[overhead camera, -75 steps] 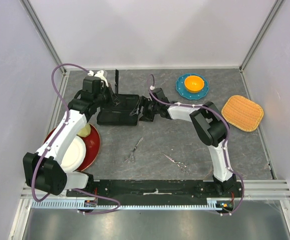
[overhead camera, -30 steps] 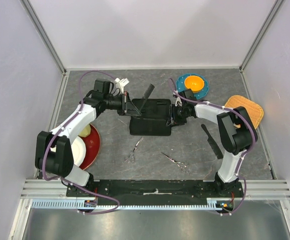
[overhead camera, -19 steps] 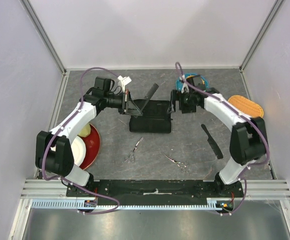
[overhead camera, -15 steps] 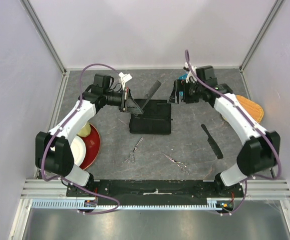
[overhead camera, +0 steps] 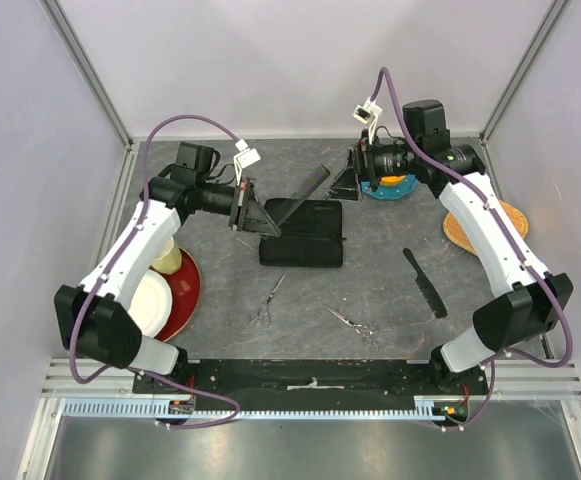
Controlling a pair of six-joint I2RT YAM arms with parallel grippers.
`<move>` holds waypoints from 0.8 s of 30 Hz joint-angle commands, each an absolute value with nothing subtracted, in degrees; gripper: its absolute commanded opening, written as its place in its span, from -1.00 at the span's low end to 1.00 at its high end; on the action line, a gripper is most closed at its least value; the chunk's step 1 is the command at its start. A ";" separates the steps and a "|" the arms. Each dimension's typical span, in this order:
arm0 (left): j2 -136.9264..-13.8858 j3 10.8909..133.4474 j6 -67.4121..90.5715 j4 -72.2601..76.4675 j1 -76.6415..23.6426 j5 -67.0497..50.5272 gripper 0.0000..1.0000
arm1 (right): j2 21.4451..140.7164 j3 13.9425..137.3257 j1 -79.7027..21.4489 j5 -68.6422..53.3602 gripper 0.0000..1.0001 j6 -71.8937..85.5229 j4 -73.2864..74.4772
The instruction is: Sort the hair-cutting tools
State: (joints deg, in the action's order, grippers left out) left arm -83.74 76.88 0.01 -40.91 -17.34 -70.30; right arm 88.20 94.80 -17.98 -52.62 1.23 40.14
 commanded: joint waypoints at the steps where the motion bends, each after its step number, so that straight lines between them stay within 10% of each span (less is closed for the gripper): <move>1: -79.72 79.71 -10.54 -47.36 -18.02 -74.62 -0.95 | 90.44 100.09 -17.93 -63.35 0.87 -2.12 42.71; 24: -84.90 82.27 -14.51 -51.78 -20.83 -72.25 -0.95 | 93.26 100.12 -20.57 -70.93 0.15 3.25 39.55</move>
State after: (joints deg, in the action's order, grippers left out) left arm -84.73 79.88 -13.37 -52.64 -20.67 -72.95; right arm 93.97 101.38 -20.47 -68.31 3.27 42.37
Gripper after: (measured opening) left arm 0.042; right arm 0.561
